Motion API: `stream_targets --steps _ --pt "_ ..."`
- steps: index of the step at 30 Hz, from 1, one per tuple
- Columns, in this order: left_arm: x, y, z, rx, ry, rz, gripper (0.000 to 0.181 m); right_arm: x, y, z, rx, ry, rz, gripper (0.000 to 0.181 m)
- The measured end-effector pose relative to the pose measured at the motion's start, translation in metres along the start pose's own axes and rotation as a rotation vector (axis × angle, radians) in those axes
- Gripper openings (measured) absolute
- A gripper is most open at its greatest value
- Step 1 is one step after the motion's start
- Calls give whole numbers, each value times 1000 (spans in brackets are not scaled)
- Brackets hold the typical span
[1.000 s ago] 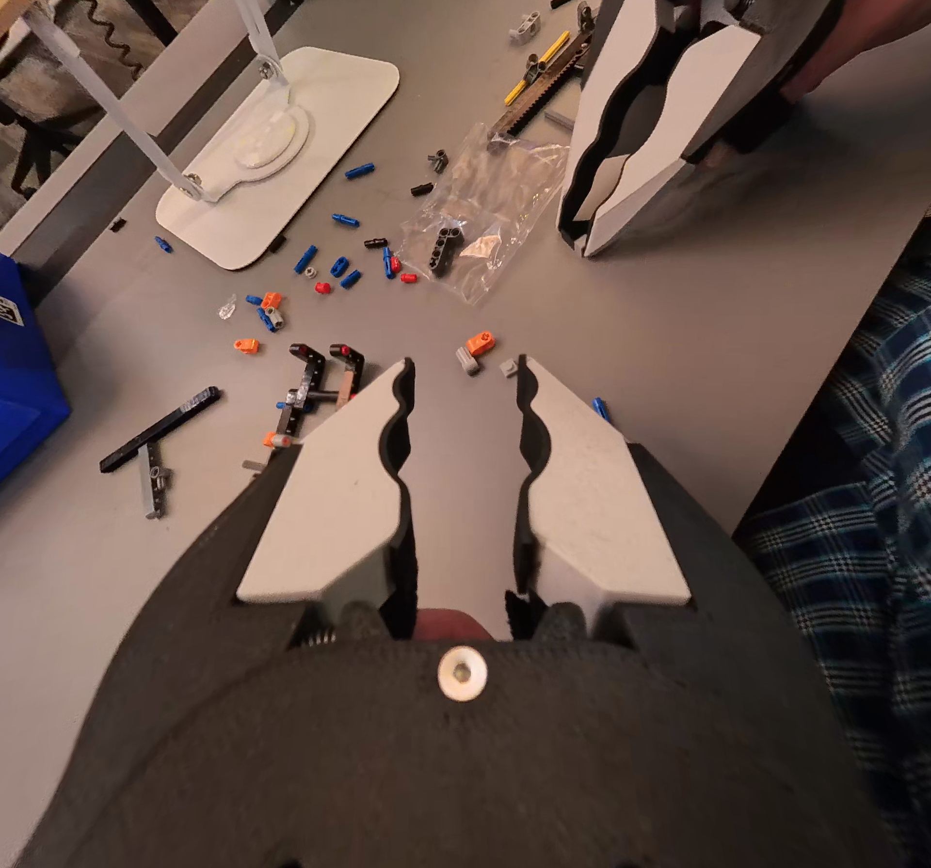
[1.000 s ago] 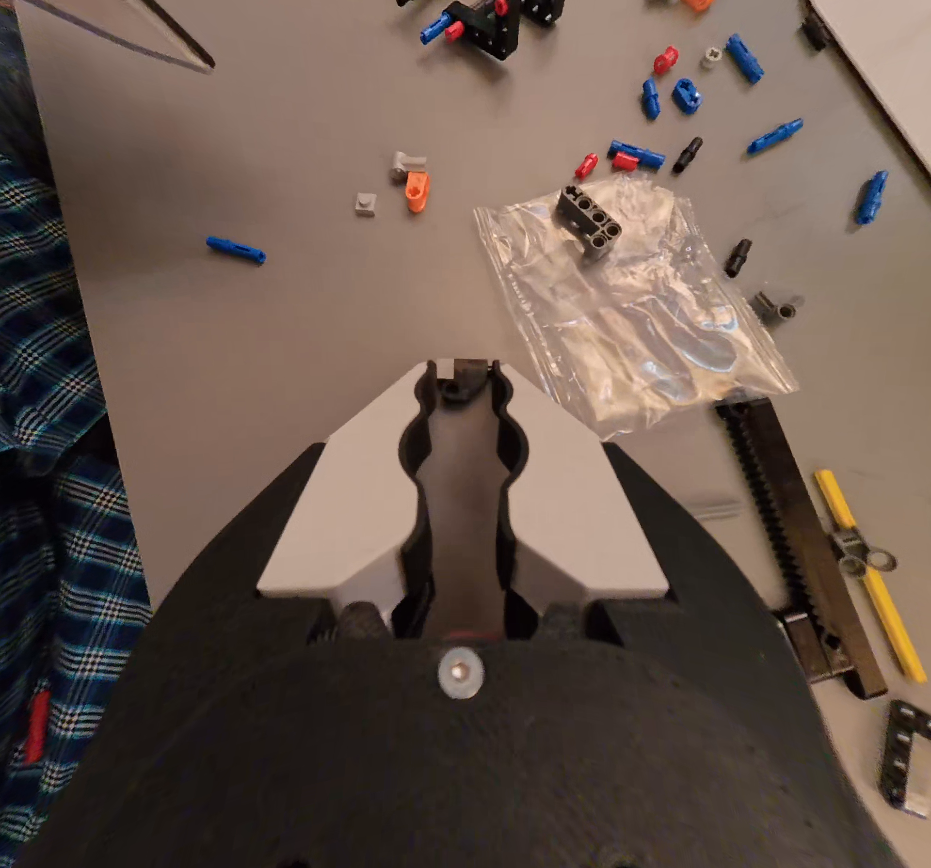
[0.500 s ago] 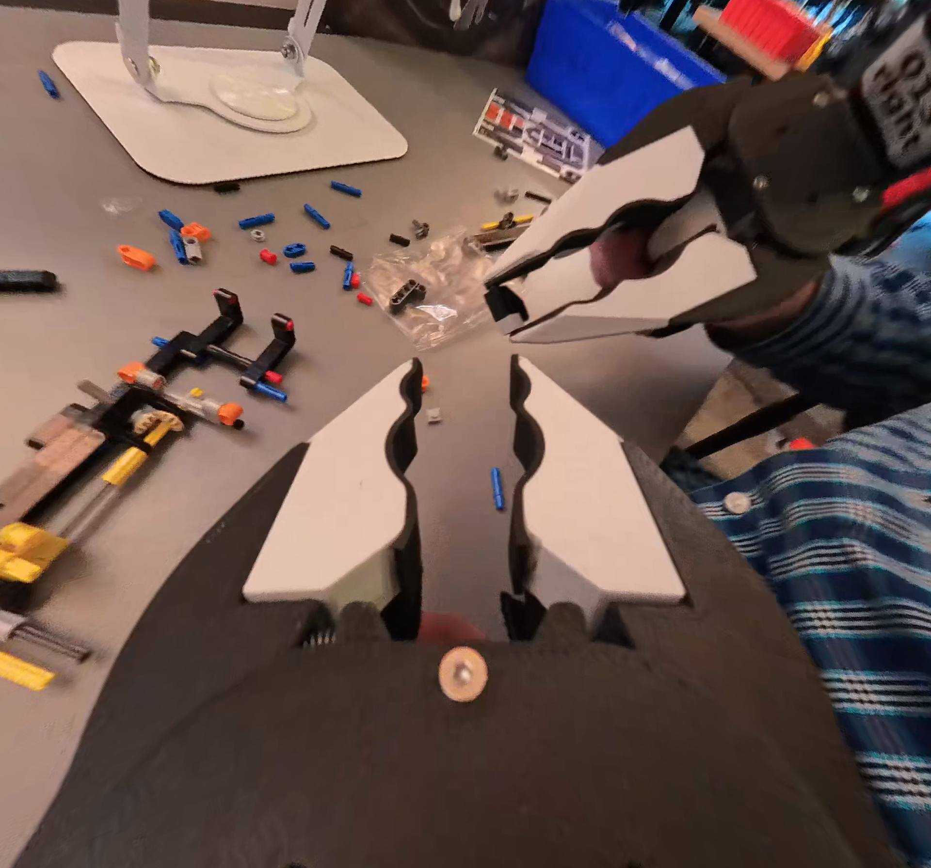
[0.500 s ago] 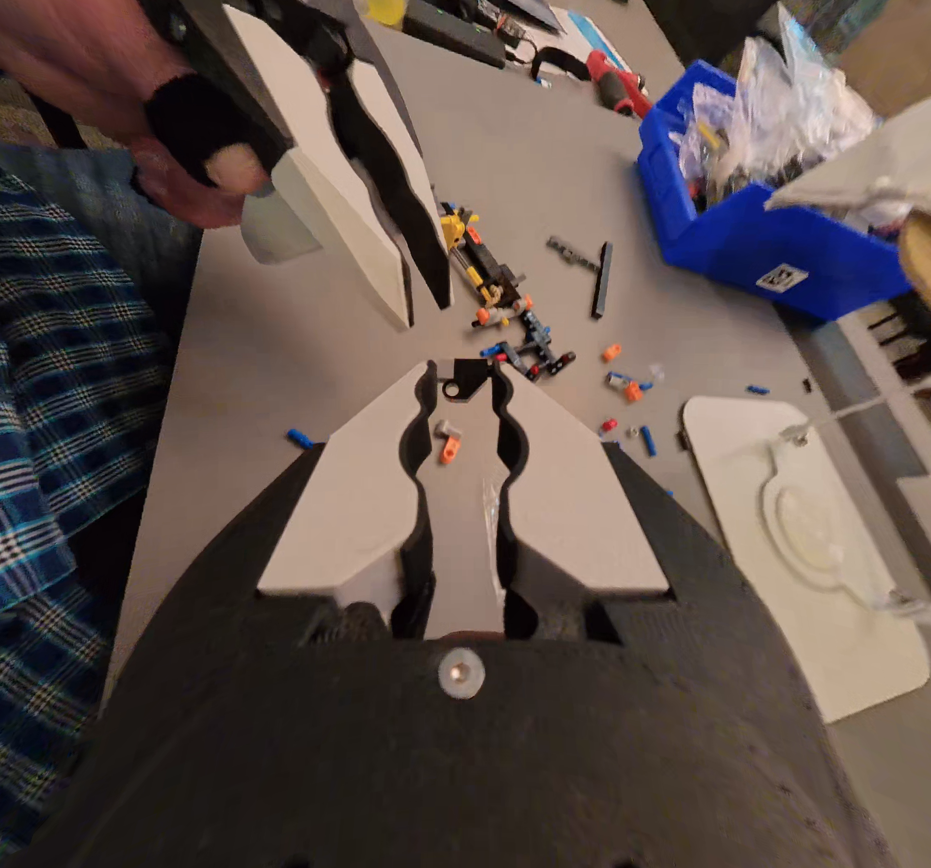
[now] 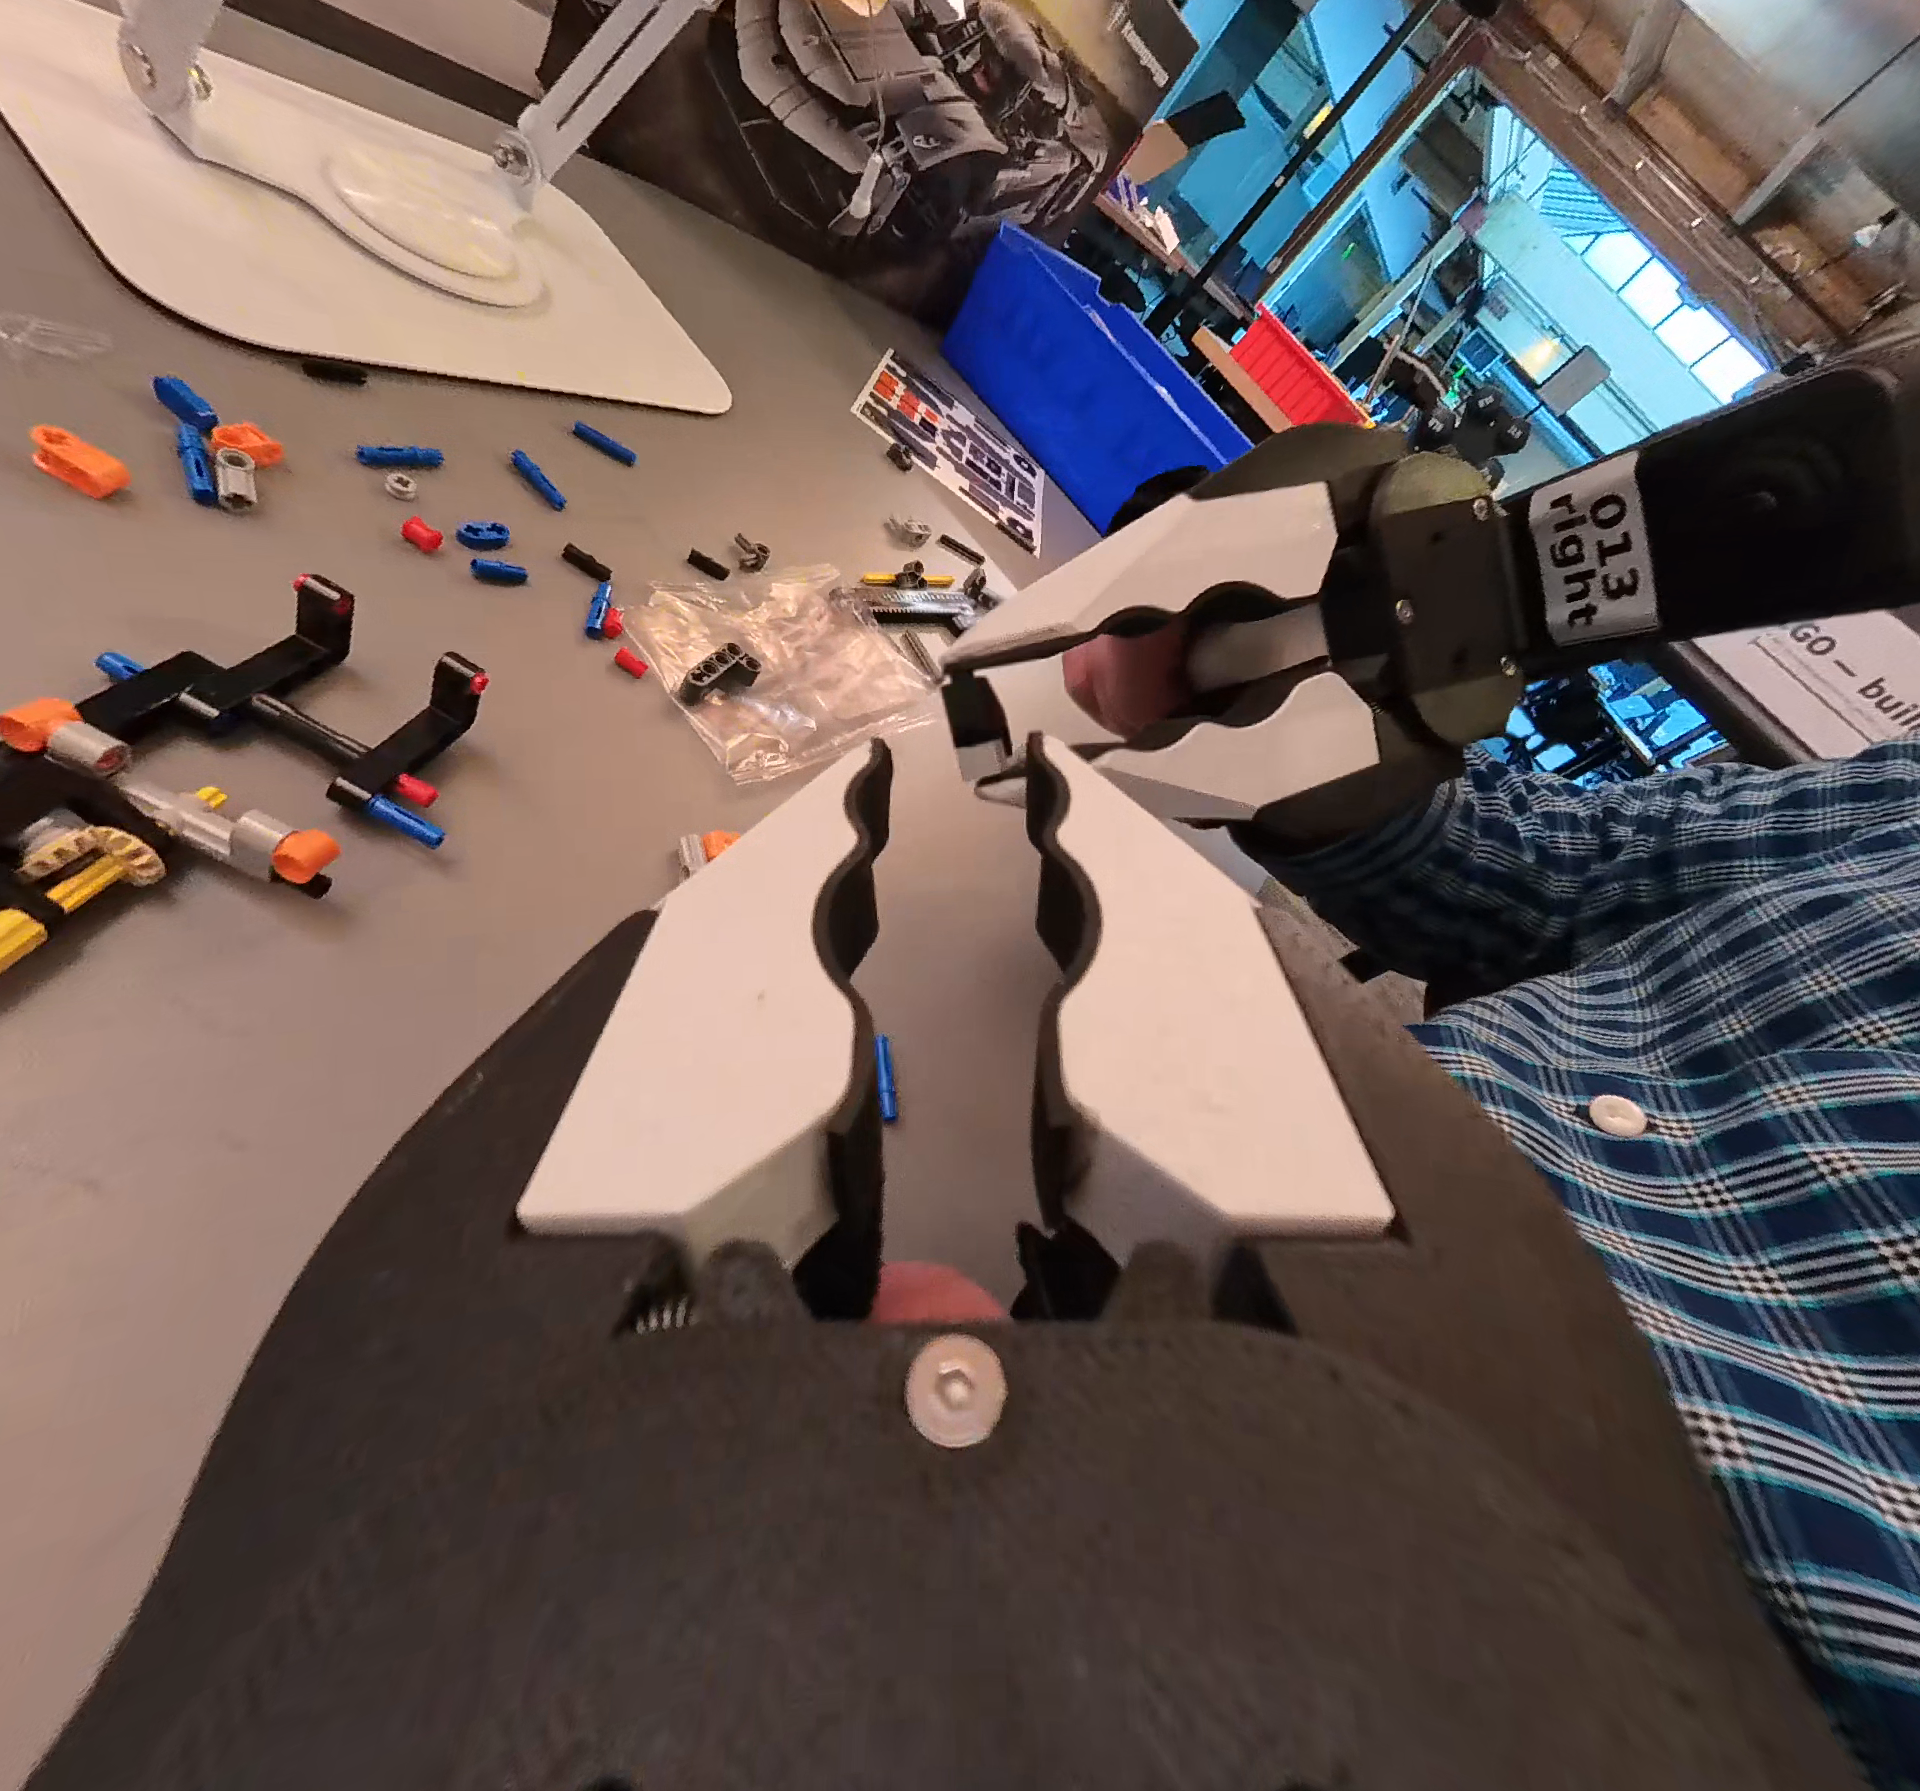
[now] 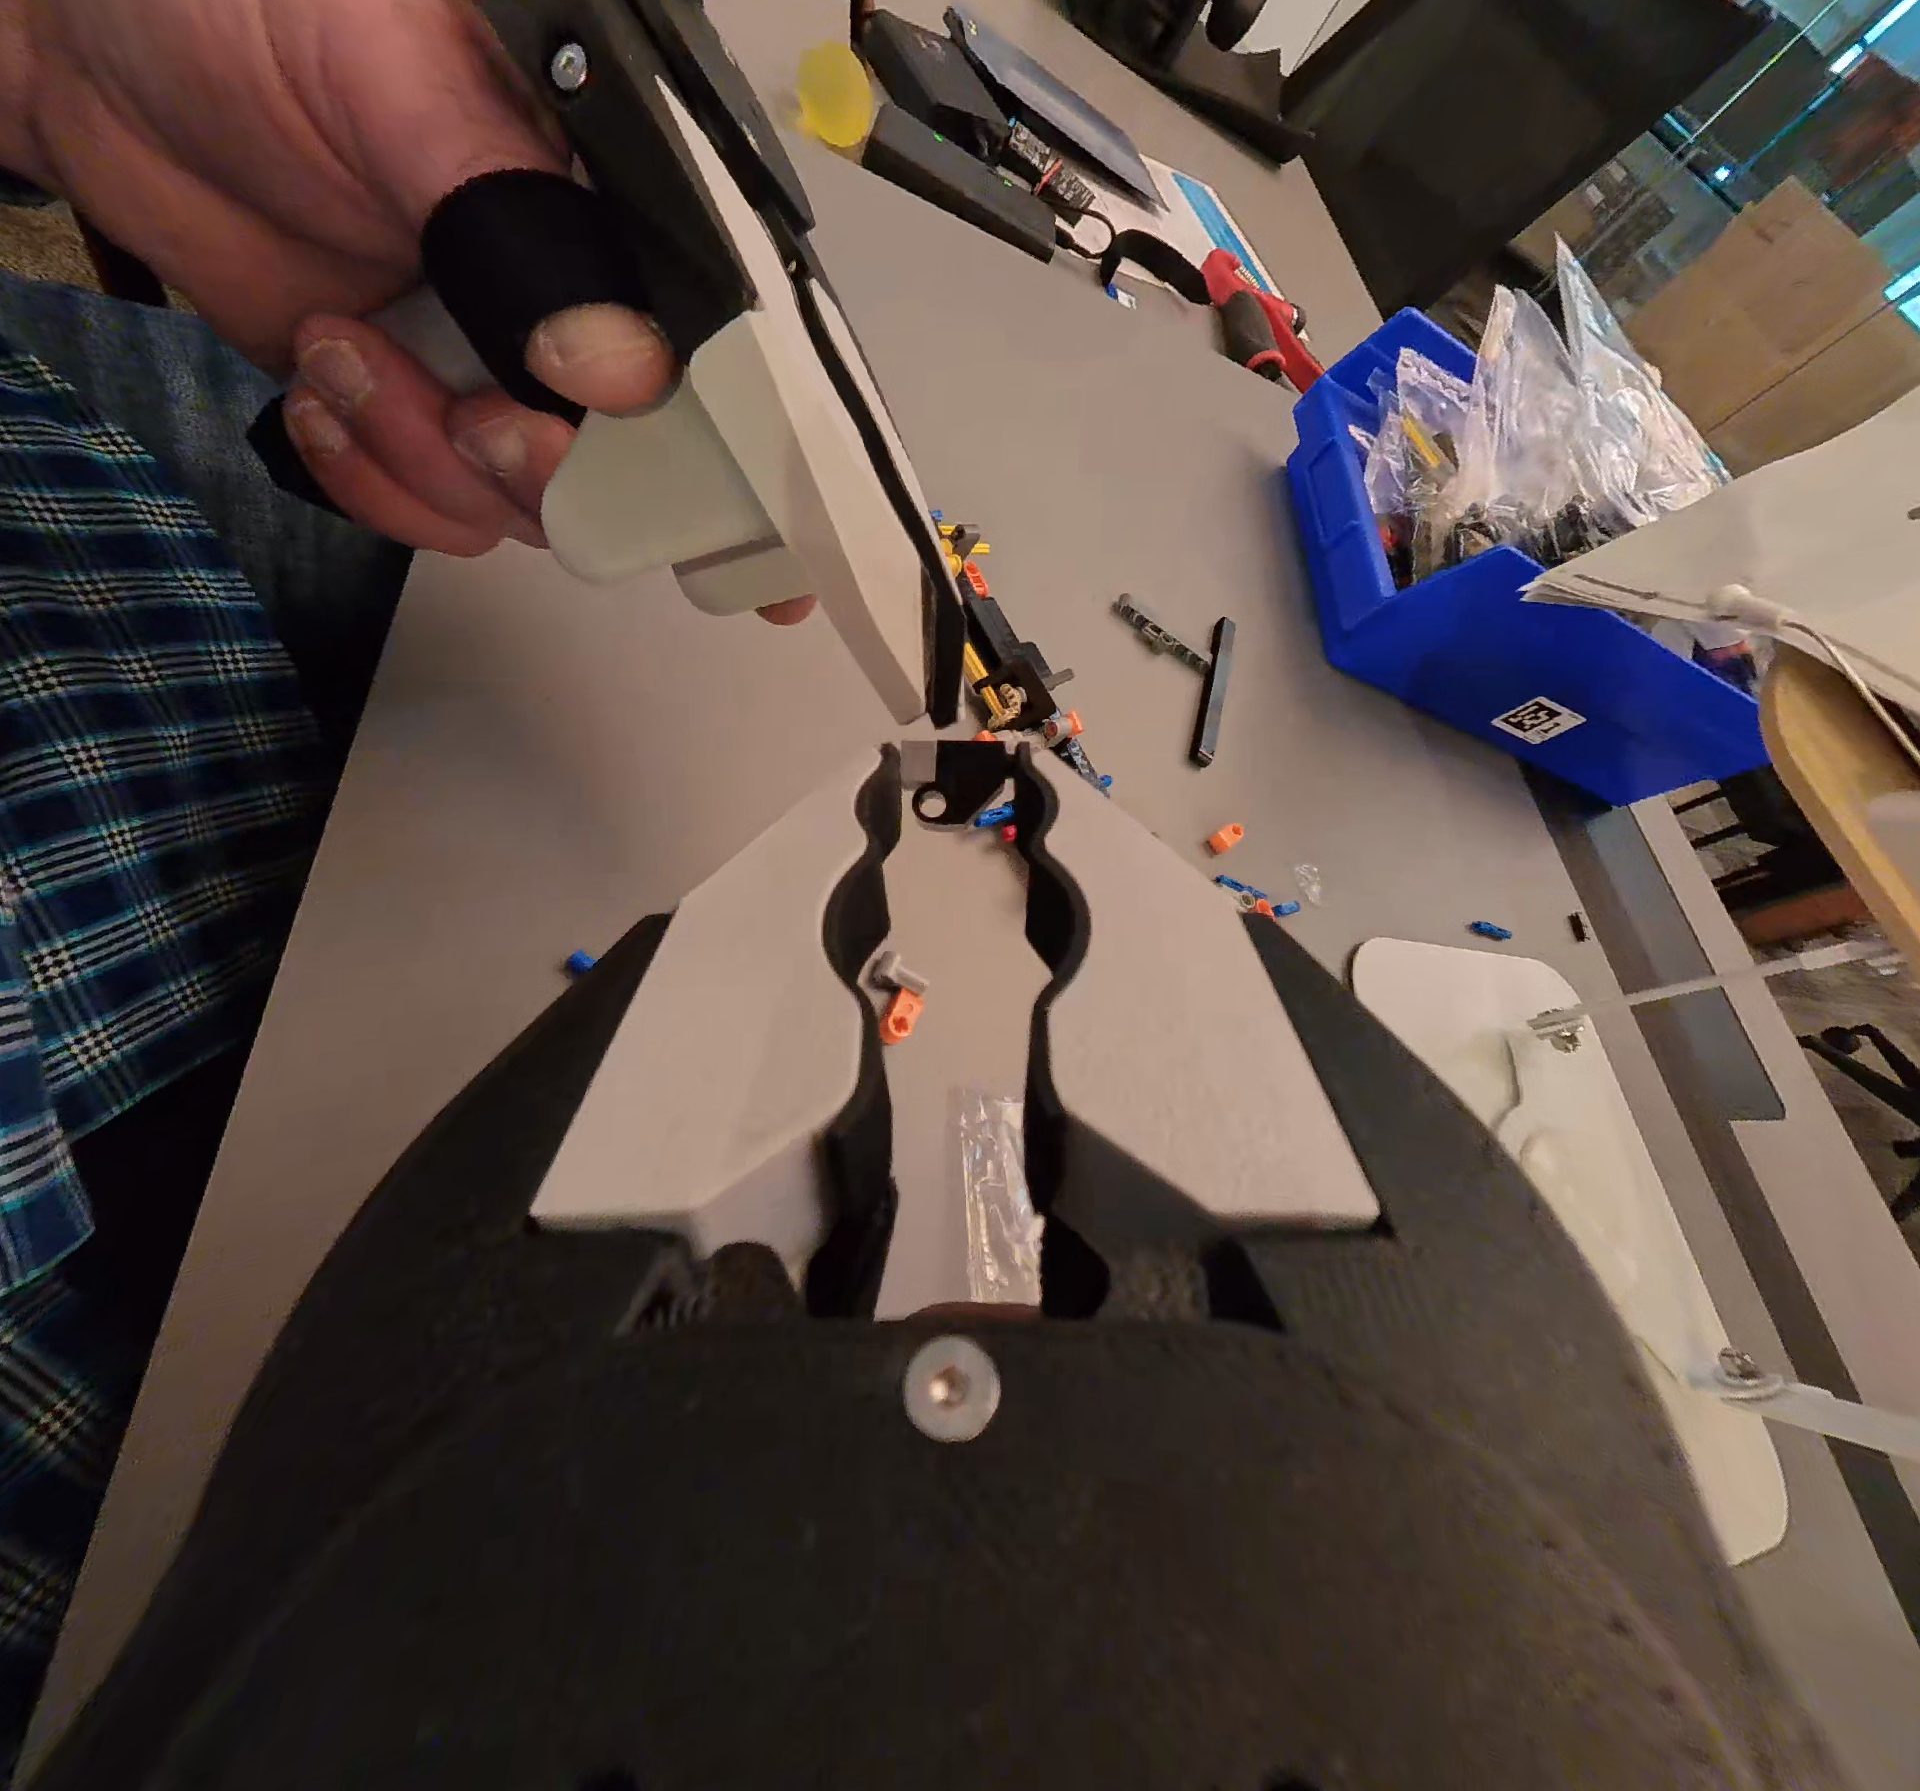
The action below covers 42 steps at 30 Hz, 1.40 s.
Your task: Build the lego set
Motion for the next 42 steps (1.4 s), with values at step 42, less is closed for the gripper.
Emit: stream_targets --steps 42 --pt "2 -11 27 -346 9 9 6 4 -6 17 -414 -447 170 20"
Point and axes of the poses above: each gripper's, where its closed fingertips meet, x back along the fingers, y out of its underside, z = x × y across the jaws, the point moved 8 cm from there along x, back along the fingers, and after that the axes turned 6 degrees about -z, right-handed, at the moved point
